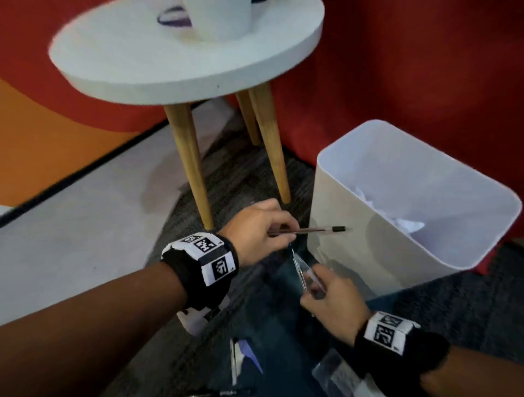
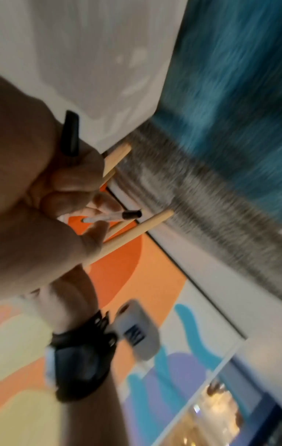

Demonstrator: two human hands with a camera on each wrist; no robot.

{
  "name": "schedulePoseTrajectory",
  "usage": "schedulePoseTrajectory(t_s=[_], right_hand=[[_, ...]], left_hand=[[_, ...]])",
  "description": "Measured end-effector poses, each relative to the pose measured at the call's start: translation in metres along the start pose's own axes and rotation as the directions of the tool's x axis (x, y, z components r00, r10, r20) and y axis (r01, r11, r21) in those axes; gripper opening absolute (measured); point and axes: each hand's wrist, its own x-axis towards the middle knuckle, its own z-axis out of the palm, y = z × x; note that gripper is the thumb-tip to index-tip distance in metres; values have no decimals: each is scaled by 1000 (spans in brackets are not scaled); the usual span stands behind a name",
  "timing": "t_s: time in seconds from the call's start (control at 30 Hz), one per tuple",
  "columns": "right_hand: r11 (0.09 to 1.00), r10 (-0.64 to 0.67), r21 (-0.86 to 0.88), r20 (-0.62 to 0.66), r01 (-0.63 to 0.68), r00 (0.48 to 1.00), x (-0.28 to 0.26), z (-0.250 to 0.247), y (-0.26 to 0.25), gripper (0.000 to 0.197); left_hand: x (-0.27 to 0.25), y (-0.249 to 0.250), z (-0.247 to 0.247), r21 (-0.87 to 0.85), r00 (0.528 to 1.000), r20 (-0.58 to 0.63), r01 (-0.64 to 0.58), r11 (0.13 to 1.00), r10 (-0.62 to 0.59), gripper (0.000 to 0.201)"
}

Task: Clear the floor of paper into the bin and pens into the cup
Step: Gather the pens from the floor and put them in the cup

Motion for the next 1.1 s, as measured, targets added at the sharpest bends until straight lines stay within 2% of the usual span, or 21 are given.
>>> schedulePoseTrajectory(t_s=[0.07,0.13,0.23,0.33,0.5,0.6,0.67,0.73,0.87,0.93,1.0,1.1], right_hand=[[988,-48,145,-85,60,995,6,-22,-35,16],[955,-60,275,-198,115,978,10,-50,-66,19],[909,-96,355,-327,217,940,16,-92,-106,14],[853,-117,419,-427,311,897,26,-124,-133,13],[850,-102,406,-497,335,862,38,-148,-155,14],[855,-98,398,-507,333,857,35,-150,-163,16],[862,-113,376,-512,341,851,30,-152,-170,16],[859,-152,346,-531,377,834,26,-161,-180,15],[849,-236,261,-590,459,772,35,-191,-208,11],[841,-250,228,-641,491,726,48,-207,-226,9],[843,-253,189,-687,504,681,63,-221,-248,6],[843,-272,143,-717,518,642,87,-235,-284,8]], left_hand=[[6,14,-28,-7,996,-88,-25,1000,24,17],[12,31,-53,-59,991,-134,2,998,-10,18],[18,58,-88,-145,969,-243,-2,989,-34,19],[27,84,-129,-189,927,-375,-97,977,19,21],[58,112,-215,-242,795,-601,-280,929,83,14],[86,107,-269,-126,682,-723,-280,952,105,10],[101,94,-294,-63,637,-766,-209,976,87,12],[109,78,-306,-16,635,-771,-105,994,55,11],[113,50,-299,92,707,-707,109,990,-12,6],[113,39,-293,93,712,-698,194,976,-75,10],[113,34,-289,88,710,-689,284,955,-148,5],[115,36,-287,141,723,-662,380,914,-198,9]])
